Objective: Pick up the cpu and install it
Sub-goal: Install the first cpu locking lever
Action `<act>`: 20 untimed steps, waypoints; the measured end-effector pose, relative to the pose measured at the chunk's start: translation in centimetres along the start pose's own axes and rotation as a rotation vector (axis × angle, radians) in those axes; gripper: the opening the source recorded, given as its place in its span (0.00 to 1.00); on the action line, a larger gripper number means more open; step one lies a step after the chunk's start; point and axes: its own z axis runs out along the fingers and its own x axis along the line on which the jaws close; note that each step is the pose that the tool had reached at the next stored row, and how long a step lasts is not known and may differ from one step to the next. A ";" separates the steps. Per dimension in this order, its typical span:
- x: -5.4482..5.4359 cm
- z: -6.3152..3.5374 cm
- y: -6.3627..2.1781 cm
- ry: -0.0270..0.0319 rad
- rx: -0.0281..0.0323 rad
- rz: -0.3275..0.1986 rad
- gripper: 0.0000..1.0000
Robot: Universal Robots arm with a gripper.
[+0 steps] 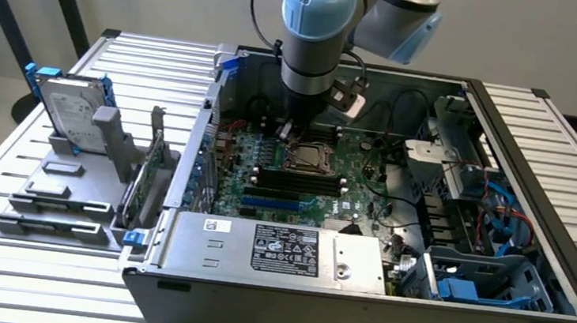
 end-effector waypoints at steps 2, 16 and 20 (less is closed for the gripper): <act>0.1 0.03 0.12 -0.0002 -0.0001 0.001 0.11; 0.3 0.09 0.55 -0.0029 0.0019 0.012 0.11; 0.3 -0.15 0.51 -0.0058 0.0072 0.016 0.11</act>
